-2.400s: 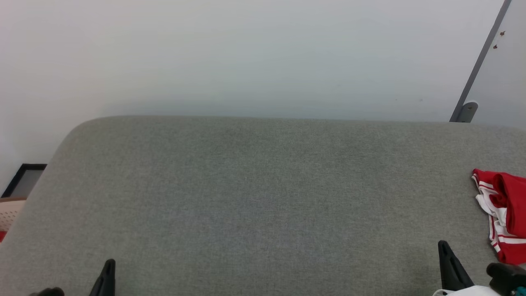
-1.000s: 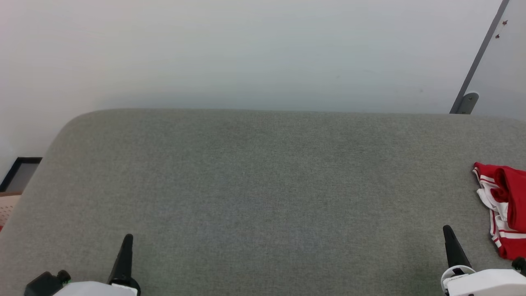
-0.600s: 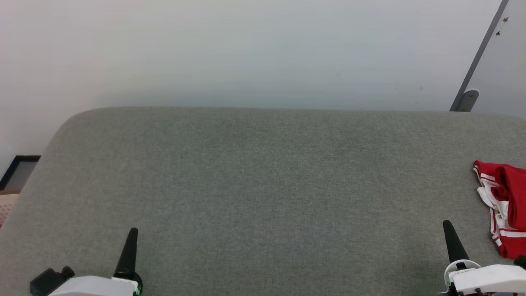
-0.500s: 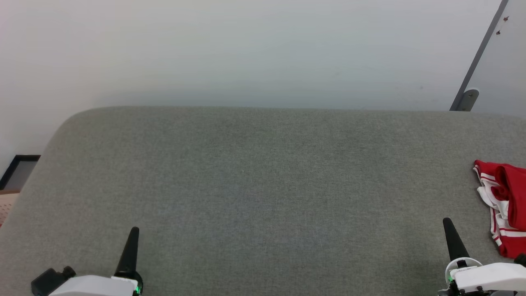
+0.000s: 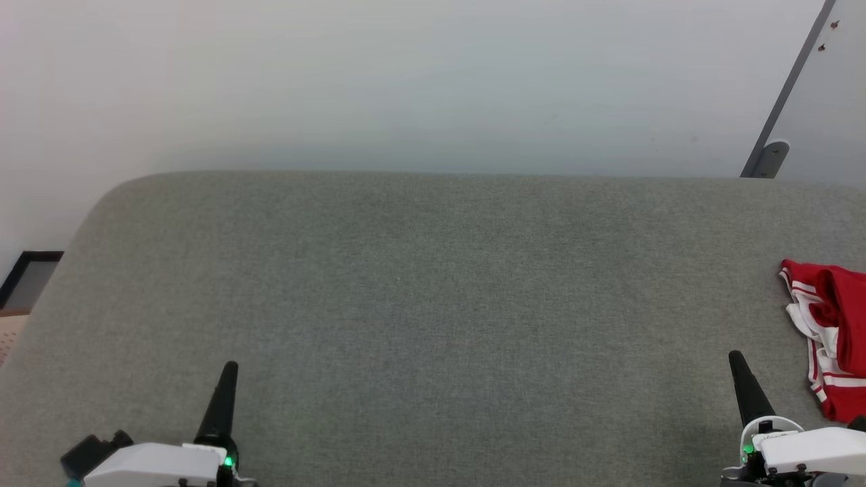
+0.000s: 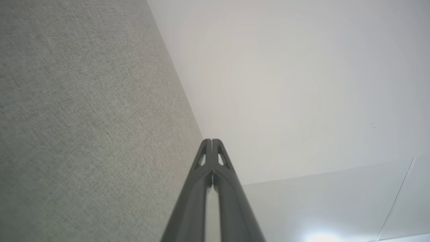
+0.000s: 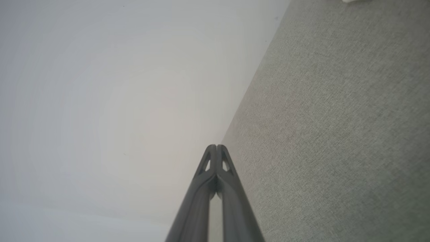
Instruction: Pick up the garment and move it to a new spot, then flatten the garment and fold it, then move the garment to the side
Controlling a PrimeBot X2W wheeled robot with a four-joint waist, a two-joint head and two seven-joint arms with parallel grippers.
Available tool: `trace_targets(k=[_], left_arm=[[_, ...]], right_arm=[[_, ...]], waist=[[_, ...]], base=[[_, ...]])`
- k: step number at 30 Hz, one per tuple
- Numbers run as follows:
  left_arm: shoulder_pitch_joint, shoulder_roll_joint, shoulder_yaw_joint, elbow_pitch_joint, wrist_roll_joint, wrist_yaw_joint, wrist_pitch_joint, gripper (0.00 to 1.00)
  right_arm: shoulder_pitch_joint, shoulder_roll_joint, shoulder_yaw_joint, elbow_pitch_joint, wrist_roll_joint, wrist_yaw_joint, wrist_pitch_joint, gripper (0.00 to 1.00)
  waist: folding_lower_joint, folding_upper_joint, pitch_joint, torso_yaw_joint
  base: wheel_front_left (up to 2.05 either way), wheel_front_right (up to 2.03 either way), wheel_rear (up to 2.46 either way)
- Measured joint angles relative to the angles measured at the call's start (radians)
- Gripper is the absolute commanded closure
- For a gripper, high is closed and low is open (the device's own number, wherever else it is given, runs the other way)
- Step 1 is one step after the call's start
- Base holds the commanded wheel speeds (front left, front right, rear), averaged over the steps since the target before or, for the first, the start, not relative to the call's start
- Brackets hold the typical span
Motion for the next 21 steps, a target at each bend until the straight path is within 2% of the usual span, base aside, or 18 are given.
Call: trace_targets(k=[21], left_arm=[[-0.032,-0.038,0.014,-0.002,-0.124,0.000,0.044,1.00]], right_arm=[[-0.020,0.002,-0.008,-0.011,0.178,0.000,0.044,1.00]], waist=[[0.0000,0.0000,0.015,-0.003]], base=[[0.00,0.00,0.00]])
